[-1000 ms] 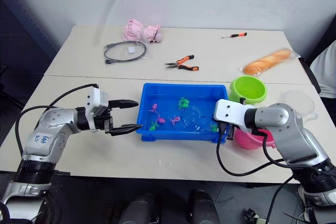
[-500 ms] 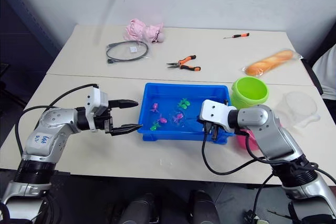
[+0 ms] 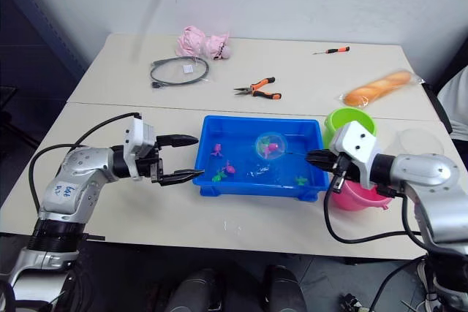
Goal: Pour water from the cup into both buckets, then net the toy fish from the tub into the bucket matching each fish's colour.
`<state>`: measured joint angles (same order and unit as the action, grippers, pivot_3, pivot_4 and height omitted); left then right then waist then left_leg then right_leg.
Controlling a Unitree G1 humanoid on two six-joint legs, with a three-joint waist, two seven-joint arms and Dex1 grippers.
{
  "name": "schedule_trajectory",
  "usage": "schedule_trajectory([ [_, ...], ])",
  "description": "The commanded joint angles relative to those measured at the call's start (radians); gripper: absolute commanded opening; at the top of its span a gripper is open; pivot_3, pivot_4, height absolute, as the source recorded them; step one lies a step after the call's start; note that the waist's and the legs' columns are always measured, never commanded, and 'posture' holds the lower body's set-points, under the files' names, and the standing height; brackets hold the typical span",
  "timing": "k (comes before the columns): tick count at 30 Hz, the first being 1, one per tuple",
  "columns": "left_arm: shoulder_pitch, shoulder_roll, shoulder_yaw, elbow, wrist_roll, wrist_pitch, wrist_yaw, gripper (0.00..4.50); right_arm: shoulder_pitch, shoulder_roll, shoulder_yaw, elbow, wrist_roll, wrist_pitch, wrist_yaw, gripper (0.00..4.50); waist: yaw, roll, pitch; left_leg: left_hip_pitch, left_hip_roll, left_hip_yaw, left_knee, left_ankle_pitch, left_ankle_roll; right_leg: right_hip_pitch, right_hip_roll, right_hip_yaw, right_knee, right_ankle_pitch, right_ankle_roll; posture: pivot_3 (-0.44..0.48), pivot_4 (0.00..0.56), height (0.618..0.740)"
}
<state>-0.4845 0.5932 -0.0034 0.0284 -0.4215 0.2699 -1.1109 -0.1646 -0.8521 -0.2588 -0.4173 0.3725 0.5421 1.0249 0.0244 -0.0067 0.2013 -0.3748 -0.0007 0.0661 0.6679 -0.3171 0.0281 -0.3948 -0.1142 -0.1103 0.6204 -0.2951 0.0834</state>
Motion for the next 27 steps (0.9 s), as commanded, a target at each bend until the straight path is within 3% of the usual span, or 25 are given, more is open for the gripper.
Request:
schedule_trajectory([
  [1,-0.048,-0.016,0.003,0.019,-0.013,-0.016,-0.018,4.48,0.091,0.007,-0.088,-0.084,0.049,0.017,-0.032,0.00,0.001,0.000,0.000,0.000,0.000,0.000,0.000,0.000,0.000,0.000,0.000,0.000,0.000,0.000,0.000,0.000,0.150,0.740],
  [6,-0.097,-0.065,-0.024,0.029,-0.019,-0.008,-0.027,4.48,0.203,0.039,-0.131,-0.123,0.052,-0.005,-0.086,0.00,0.001,0.000,0.000,0.000,-0.001,0.001,0.001,0.000,0.001,0.001,0.000,0.000,0.000,0.000,0.000,0.000,0.150,0.740],
  [11,-0.091,-0.086,-0.030,-0.031,-0.082,0.047,-0.076,4.48,0.345,0.086,-0.325,-0.263,0.167,0.029,-0.115,0.00,0.000,0.000,0.000,0.000,-0.001,0.000,0.000,0.000,0.000,0.000,0.000,0.000,0.000,0.000,0.000,0.000,0.150,0.740],
  [18,-0.043,-0.102,-0.048,-0.121,-0.126,0.089,-0.087,4.48,0.555,0.185,-0.598,-0.356,0.194,-0.009,-0.176,0.00,0.003,0.000,0.000,0.004,0.000,0.001,0.000,0.000,0.000,0.003,0.000,0.002,0.000,0.000,0.000,0.000,0.150,0.740],
  [22,-0.067,-0.144,-0.067,-0.099,-0.113,0.082,-0.077,4.48,0.653,0.244,-0.709,-0.334,0.106,-0.107,-0.211,0.00,0.004,0.000,0.000,0.004,-0.001,0.001,0.000,0.000,0.001,0.003,0.000,0.003,-0.001,0.000,0.000,0.000,0.150,0.740],
  [27,-0.078,-0.154,-0.089,-0.076,-0.091,0.063,-0.094,4.48,0.755,0.294,-0.687,-0.216,-0.054,-0.343,-0.197,0.00,-0.001,0.000,0.000,0.005,-0.001,0.002,-0.001,0.000,0.000,0.003,0.001,0.004,-0.002,0.000,0.000,0.000,0.150,0.740],
])
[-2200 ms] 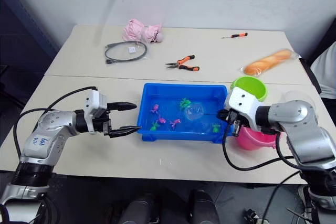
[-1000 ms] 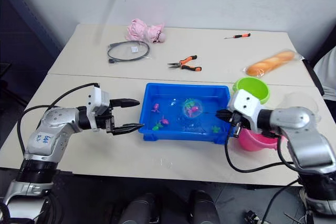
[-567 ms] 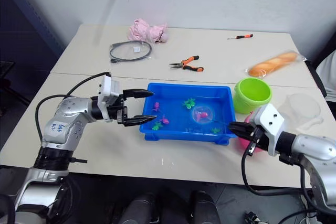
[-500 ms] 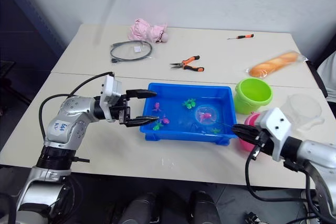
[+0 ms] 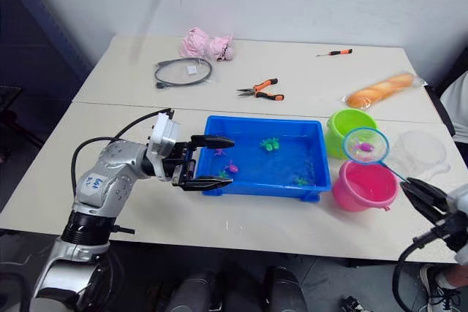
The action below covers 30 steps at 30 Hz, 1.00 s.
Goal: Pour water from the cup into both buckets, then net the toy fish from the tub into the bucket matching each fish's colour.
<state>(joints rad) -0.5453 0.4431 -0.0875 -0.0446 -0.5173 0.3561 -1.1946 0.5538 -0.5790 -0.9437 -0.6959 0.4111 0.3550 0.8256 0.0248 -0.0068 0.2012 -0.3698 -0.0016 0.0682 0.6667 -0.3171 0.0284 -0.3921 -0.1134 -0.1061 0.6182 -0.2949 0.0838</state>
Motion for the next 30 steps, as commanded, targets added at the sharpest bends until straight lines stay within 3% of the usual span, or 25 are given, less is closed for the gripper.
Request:
schedule_trajectory([
  [1,-0.019,-0.005,-0.006,0.001,0.006,-0.027,-0.011,4.48,0.049,0.027,0.012,0.089,-0.131,-0.216,0.001,0.00,-0.002,0.000,0.000,0.000,0.000,0.001,0.000,0.000,0.000,0.000,0.000,0.000,0.000,0.000,0.000,0.000,0.150,0.740],
  [5,-0.027,-0.013,-0.007,0.017,0.013,-0.042,-0.004,4.48,0.050,0.020,0.071,0.231,-0.398,-0.485,-0.134,0.00,-0.003,0.000,0.000,0.001,0.000,0.002,0.000,0.000,0.000,-0.001,0.000,0.002,0.001,0.000,0.000,0.000,0.150,0.740],
  [12,-0.013,-0.016,-0.007,0.004,0.014,-0.045,0.011,4.48,0.055,0.013,0.114,0.403,-0.665,-0.819,-0.339,0.00,-0.001,0.000,0.000,0.001,0.000,0.002,0.000,0.000,-0.001,-0.002,0.000,0.002,0.001,0.000,0.000,0.000,0.150,0.740],
  [23,-0.004,-0.004,-0.002,0.002,0.020,-0.049,0.018,4.48,0.074,-0.020,0.174,0.436,-1.035,-1.012,-0.616,0.00,-0.002,0.001,0.000,0.001,0.000,0.002,0.000,0.001,-0.002,-0.002,0.000,0.003,0.001,0.000,-0.001,0.000,0.150,0.740],
  [30,0.004,0.002,0.001,-0.004,0.021,-0.050,0.023,4.48,0.097,-0.026,0.148,0.445,-1.208,-0.977,-0.789,0.00,-0.002,0.001,0.000,0.001,0.000,0.002,0.000,0.001,-0.002,-0.002,0.000,0.003,0.001,-0.001,-0.001,0.000,0.150,0.740],
])
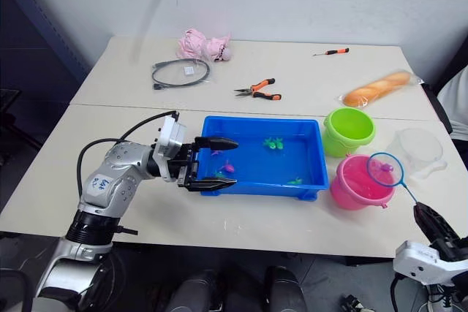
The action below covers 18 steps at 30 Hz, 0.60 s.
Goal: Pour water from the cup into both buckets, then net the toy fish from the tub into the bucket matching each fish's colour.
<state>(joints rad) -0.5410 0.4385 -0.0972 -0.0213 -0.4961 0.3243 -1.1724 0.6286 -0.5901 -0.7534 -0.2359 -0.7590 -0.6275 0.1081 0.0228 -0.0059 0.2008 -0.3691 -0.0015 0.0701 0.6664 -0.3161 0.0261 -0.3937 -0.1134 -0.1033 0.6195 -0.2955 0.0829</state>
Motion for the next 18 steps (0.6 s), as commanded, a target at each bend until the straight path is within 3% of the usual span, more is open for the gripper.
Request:
schedule_trajectory([
  [1,0.000,0.007,0.011,-0.027,0.000,-0.019,0.001,4.48,0.031,-0.022,-0.046,-0.019,-0.066,-0.006,-0.103,0.00,0.000,0.000,0.000,0.000,0.000,0.000,0.000,0.000,0.000,0.000,0.000,0.000,0.000,0.000,0.000,0.000,0.150,0.740],
  [7,0.003,0.006,0.008,-0.025,0.003,-0.025,0.001,4.48,0.076,-0.056,-0.029,-0.020,-0.129,-0.027,-0.213,0.00,-0.001,0.000,0.000,0.000,0.000,0.000,0.000,0.000,0.000,0.000,0.000,0.000,0.000,0.000,0.000,0.000,0.150,0.740],
  [18,0.020,-0.003,-0.004,-0.046,0.005,-0.019,0.014,4.48,0.089,-0.027,0.007,-0.040,-0.148,0.032,-0.257,0.00,-0.001,0.000,0.000,0.000,0.000,0.000,0.000,0.000,-0.001,0.000,0.000,0.000,0.000,0.000,0.000,0.000,0.150,0.740],
])
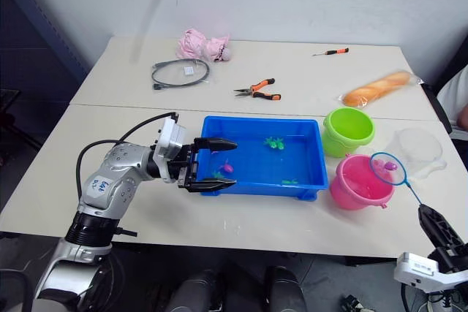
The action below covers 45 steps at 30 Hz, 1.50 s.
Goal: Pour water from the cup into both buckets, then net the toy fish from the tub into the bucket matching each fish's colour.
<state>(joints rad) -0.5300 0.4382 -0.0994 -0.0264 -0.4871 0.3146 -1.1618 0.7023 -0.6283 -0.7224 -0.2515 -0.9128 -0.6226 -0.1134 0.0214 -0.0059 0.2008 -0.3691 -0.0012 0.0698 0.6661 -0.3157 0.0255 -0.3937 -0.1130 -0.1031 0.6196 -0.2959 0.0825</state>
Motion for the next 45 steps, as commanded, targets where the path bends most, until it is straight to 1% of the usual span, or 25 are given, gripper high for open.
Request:
schedule_trajectory([
  [1,0.010,-0.002,-0.001,-0.042,-0.004,-0.008,0.005,4.48,0.020,0.006,-0.019,-0.031,0.006,0.017,-0.039,0.00,0.000,0.000,0.000,0.000,0.000,0.000,0.000,0.000,0.000,0.000,0.000,0.000,0.000,0.000,0.000,0.000,0.150,0.740],
  [8,0.007,-0.006,-0.002,-0.039,-0.005,-0.009,0.010,4.48,0.035,0.013,0.017,-0.093,0.021,0.013,-0.014,0.00,-0.001,0.000,0.000,0.000,0.000,0.000,0.000,0.000,0.000,0.000,0.000,0.000,0.000,0.000,0.000,0.000,0.150,0.740],
  [10,0.005,-0.007,-0.004,-0.036,-0.003,-0.012,0.009,4.48,0.027,0.025,-0.005,-0.085,0.018,0.055,-0.017,0.00,0.000,0.000,0.000,0.000,0.000,0.000,0.000,0.000,0.000,0.000,0.000,0.000,0.000,0.000,0.000,0.000,0.150,0.740],
  [12,0.001,-0.009,-0.001,-0.032,-0.004,-0.011,0.012,4.48,0.028,0.006,-0.003,-0.077,0.019,0.039,-0.021,0.00,0.000,0.000,0.000,0.000,0.000,0.000,0.000,0.000,0.000,0.000,0.000,0.000,0.000,0.000,0.000,0.000,0.150,0.740],
  [14,-0.001,-0.011,-0.002,-0.029,-0.003,-0.011,0.012,4.48,0.040,-0.007,0.028,-0.095,0.021,0.000,-0.016,0.00,0.000,0.000,0.000,0.000,0.000,0.000,0.000,0.000,0.000,0.000,0.000,0.000,0.000,0.000,0.000,0.000,0.150,0.740],
  [15,-0.002,-0.010,-0.004,-0.027,-0.001,-0.015,0.008,4.48,0.039,0.003,0.024,-0.100,0.021,0.015,-0.015,0.00,0.000,0.000,0.000,0.000,0.000,0.000,0.000,0.000,0.000,0.000,0.000,0.000,0.000,0.000,0.000,0.000,0.150,0.740],
  [16,-0.004,-0.011,-0.002,-0.025,-0.001,-0.015,0.010,4.48,0.025,0.012,-0.007,-0.081,0.026,0.056,-0.022,0.00,0.000,0.000,0.000,0.000,0.000,0.000,0.000,0.000,0.000,0.000,0.000,0.000,0.000,0.000,0.000,0.000,0.150,0.740],
  [17,-0.004,-0.012,0.000,-0.024,-0.003,-0.013,0.013,4.48,0.024,0.002,-0.019,-0.069,0.023,0.060,-0.024,0.00,0.000,0.000,0.000,0.000,0.000,-0.001,0.000,0.000,0.000,0.000,0.000,0.000,0.000,0.000,0.000,0.000,0.150,0.740],
  [21,-0.005,-0.011,-0.007,-0.021,0.002,-0.018,0.004,4.48,0.052,-0.013,0.013,-0.070,0.036,0.018,-0.010,0.00,0.000,0.000,0.000,0.000,0.000,0.000,0.000,0.000,0.000,0.000,0.000,0.000,0.000,0.000,0.000,0.000,0.150,0.740],
  [25,0.001,-0.010,0.002,-0.026,0.000,-0.014,0.013,4.48,0.036,0.006,-0.042,-0.064,0.076,0.064,-0.025,0.00,0.000,0.000,0.000,0.000,0.000,-0.001,0.000,0.000,0.000,0.000,0.000,0.000,0.000,0.000,0.000,0.000,0.150,0.740],
  [27,0.009,-0.002,0.005,-0.028,0.000,-0.016,0.009,4.48,0.030,-0.014,-0.053,-0.077,0.168,0.041,0.005,0.00,-0.001,0.000,0.000,0.000,0.000,0.000,0.000,0.000,0.000,0.000,0.000,0.000,0.000,0.000,0.000,0.000,0.150,0.740],
  [29,0.014,0.010,0.015,-0.023,0.000,-0.019,0.006,4.48,0.026,-0.042,-0.038,-0.102,0.312,0.029,0.082,0.00,-0.004,0.000,0.000,0.000,0.000,0.000,0.000,0.000,0.000,0.000,0.000,0.000,0.000,0.000,0.000,0.000,0.150,0.740],
  [31,0.020,0.024,0.034,-0.017,-0.002,-0.026,0.005,4.48,0.026,-0.081,0.011,-0.134,0.528,0.041,0.202,0.00,-0.008,0.000,0.000,0.001,0.001,0.000,0.000,0.000,0.000,0.000,0.000,0.000,0.000,0.000,0.000,0.000,0.150,0.740],
  [32,0.023,0.035,0.047,-0.012,-0.003,-0.032,0.005,4.48,0.030,-0.104,0.059,-0.166,0.699,0.081,0.290,0.00,-0.011,0.000,0.000,0.001,0.001,0.000,0.000,0.000,0.000,0.000,0.000,0.000,0.001,0.000,0.000,0.000,0.150,0.740],
  [34,0.034,0.060,0.083,-0.004,-0.006,-0.041,0.012,4.48,-0.009,-0.142,0.097,-0.242,0.954,0.195,0.399,0.00,-0.018,0.000,0.000,0.001,0.002,-0.001,0.000,0.000,0.000,0.001,0.001,-0.001,0.001,0.000,0.000,0.000,0.150,0.740],
  [37,0.064,0.107,0.148,-0.004,-0.024,-0.037,0.023,4.48,-0.140,-0.221,0.144,-0.332,1.129,0.340,0.495,0.00,-0.026,0.000,0.000,0.001,0.002,-0.001,0.000,0.000,0.001,0.001,0.001,-0.001,0.002,0.000,0.000,0.000,0.150,0.740],
  [38,0.077,0.120,0.174,0.006,-0.025,-0.041,0.031,4.48,-0.193,-0.254,0.191,-0.364,1.199,0.403,0.533,0.00,-0.025,0.000,0.000,0.001,0.002,-0.001,0.001,0.000,0.001,0.001,0.000,-0.001,0.002,0.000,0.000,0.000,0.150,0.740],
  [41,0.116,0.150,0.233,0.032,-0.010,-0.077,0.047,4.48,-0.357,-0.328,0.317,-0.404,1.333,0.598,0.603,0.00,-0.020,0.000,0.000,0.001,0.003,-0.002,0.001,0.000,0.001,0.001,0.000,-0.002,0.002,0.000,-0.001,0.000,0.150,0.740],
  [43,0.147,0.181,0.252,0.026,0.000,-0.085,0.045,4.48,-0.437,-0.382,0.385,-0.403,1.402,0.696,0.687,0.00,-0.014,0.000,0.000,0.000,0.002,-0.003,0.001,0.000,0.001,0.000,0.000,-0.003,0.002,0.000,-0.001,0.000,0.150,0.740],
  [45,0.184,0.223,0.265,0.005,0.001,-0.077,0.034,4.48,-0.580,-0.426,0.503,-0.362,1.389,0.766,0.765,0.00,-0.012,-0.001,0.001,-0.001,0.002,-0.004,0.001,0.000,0.002,0.000,-0.001,-0.004,0.000,0.000,-0.001,0.000,0.150,0.740],
])
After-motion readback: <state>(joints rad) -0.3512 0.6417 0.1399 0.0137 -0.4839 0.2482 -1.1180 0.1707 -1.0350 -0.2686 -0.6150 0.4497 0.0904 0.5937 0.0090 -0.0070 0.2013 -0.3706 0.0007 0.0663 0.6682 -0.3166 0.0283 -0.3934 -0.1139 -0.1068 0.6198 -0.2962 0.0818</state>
